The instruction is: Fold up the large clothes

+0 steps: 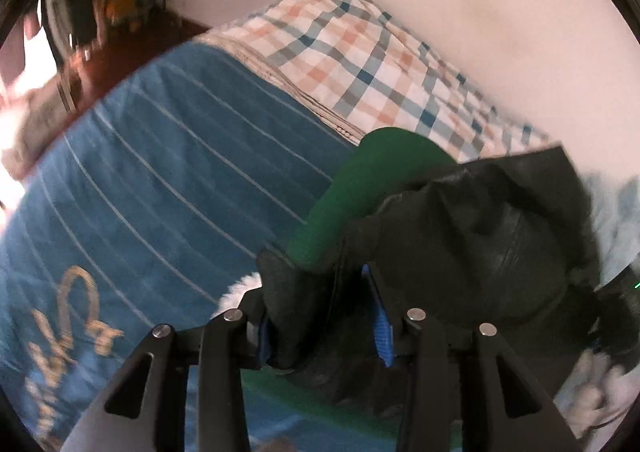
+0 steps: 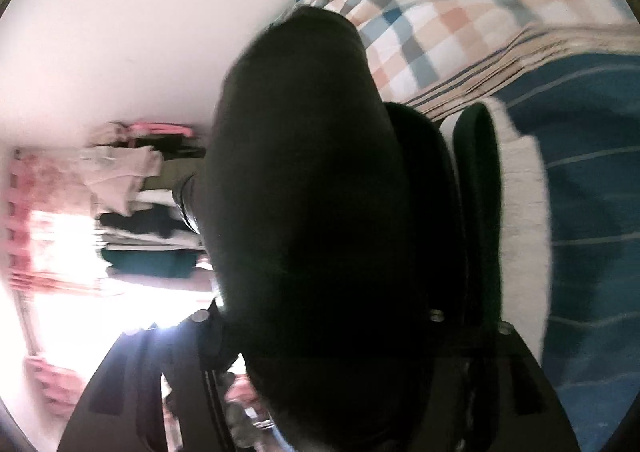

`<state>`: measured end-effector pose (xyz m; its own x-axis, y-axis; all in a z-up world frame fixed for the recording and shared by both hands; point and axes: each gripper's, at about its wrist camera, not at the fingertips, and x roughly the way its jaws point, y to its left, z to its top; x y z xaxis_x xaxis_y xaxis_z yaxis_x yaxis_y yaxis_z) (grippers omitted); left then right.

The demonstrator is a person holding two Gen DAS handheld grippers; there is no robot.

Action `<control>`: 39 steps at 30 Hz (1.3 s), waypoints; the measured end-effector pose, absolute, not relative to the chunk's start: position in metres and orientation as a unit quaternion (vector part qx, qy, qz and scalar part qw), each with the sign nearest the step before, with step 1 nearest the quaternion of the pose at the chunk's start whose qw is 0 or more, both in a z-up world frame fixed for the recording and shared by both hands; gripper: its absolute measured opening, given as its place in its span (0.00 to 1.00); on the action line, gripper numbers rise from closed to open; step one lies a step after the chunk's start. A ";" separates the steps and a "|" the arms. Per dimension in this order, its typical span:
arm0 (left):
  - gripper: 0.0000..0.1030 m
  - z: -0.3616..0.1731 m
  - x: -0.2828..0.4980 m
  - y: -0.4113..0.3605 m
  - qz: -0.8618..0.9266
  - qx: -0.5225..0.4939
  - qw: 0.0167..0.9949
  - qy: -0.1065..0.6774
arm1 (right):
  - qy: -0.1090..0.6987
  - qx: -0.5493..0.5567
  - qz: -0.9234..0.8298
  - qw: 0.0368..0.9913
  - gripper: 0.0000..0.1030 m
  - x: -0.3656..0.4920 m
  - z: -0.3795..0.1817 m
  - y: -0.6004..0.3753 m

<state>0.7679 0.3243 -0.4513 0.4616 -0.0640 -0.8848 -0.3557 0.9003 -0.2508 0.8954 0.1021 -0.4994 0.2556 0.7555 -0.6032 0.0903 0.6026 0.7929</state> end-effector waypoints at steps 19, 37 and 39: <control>0.91 -0.289 0.663 0.259 0.083 0.012 0.882 0.464 | 0.466 -0.036 -0.050 0.883 0.96 0.672 -0.243 0.175; 0.91 -0.073 0.432 0.240 0.001 0.024 0.932 0.363 | 0.359 0.010 -0.084 0.930 0.97 0.349 0.026 0.178; 0.91 -0.060 0.411 0.239 -0.001 0.023 0.934 0.357 | 0.349 0.017 -0.090 0.933 0.97 0.320 0.046 0.176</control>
<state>0.4106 0.2395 -0.0597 0.7454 0.0143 -0.6664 0.0187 0.9989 0.0423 0.3203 0.1762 0.0458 0.7407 -0.1550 -0.6537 0.1790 0.9834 -0.0304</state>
